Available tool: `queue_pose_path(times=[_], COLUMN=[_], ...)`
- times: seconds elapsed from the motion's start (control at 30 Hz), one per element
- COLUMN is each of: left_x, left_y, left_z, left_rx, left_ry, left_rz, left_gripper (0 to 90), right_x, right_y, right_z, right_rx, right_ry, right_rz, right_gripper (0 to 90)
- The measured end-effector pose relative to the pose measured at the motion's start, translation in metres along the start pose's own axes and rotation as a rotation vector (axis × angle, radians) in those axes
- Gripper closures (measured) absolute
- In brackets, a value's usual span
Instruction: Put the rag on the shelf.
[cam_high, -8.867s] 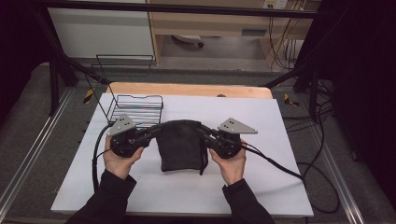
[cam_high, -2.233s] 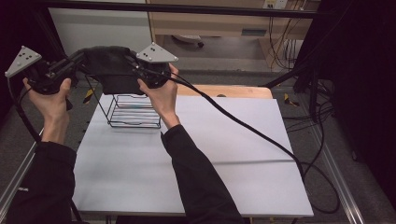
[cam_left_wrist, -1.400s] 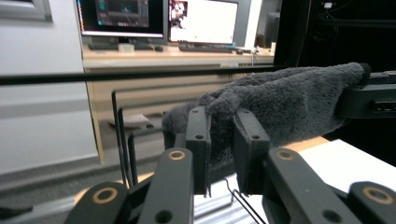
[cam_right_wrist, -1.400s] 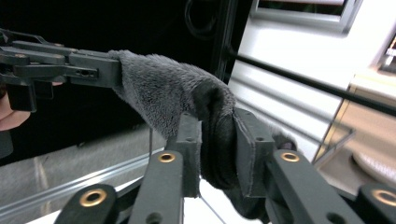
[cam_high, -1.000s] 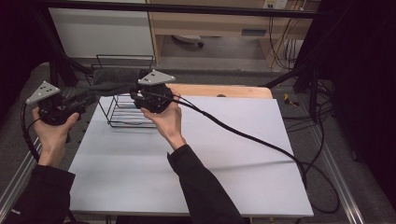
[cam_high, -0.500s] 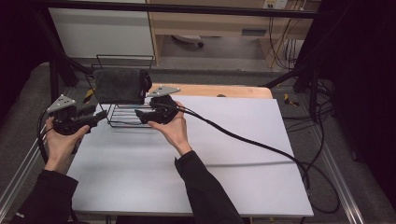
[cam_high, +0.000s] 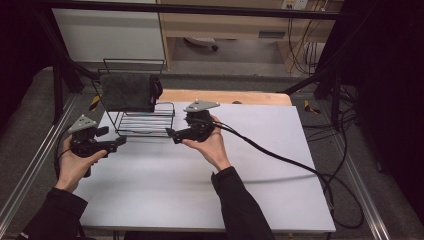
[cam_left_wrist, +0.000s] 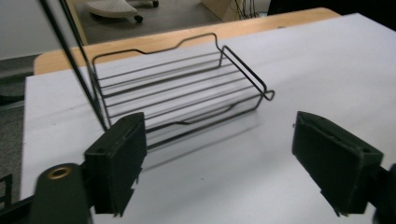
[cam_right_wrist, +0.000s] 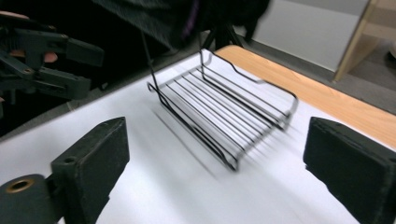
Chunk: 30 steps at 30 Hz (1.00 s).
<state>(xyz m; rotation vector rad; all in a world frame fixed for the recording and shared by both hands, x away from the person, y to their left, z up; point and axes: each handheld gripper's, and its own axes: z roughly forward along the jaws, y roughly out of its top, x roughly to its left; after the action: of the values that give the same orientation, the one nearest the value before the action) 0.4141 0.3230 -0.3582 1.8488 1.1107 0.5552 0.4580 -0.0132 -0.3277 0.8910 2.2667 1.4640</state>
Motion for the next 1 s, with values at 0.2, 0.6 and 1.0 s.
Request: queue_pose_path(times=[0.2,0.6,1.0], left_x=[-0.018,-0.044,-0.053], left_y=[-0.004,-0.029,-0.055], left_z=[0.008,0.026,0.029], left_rx=[0.015,0.044,0.077], left_ry=[-0.032,-0.131,-0.143], left_rz=[0.029,0.056,0.088], left_gripper=[10.1,10.5,11.2], right_x=[-0.024,-0.06,-0.082], right_y=[-0.022,-0.081,-0.151], right_z=[-0.035,-0.104,-0.145], right_rx=[0.025,0.031,0.079], right_ry=[-0.032,-0.042,-0.085], right_rz=[0.037,0.083,0.132], right_gripper=[2.2,0.7,0.7])
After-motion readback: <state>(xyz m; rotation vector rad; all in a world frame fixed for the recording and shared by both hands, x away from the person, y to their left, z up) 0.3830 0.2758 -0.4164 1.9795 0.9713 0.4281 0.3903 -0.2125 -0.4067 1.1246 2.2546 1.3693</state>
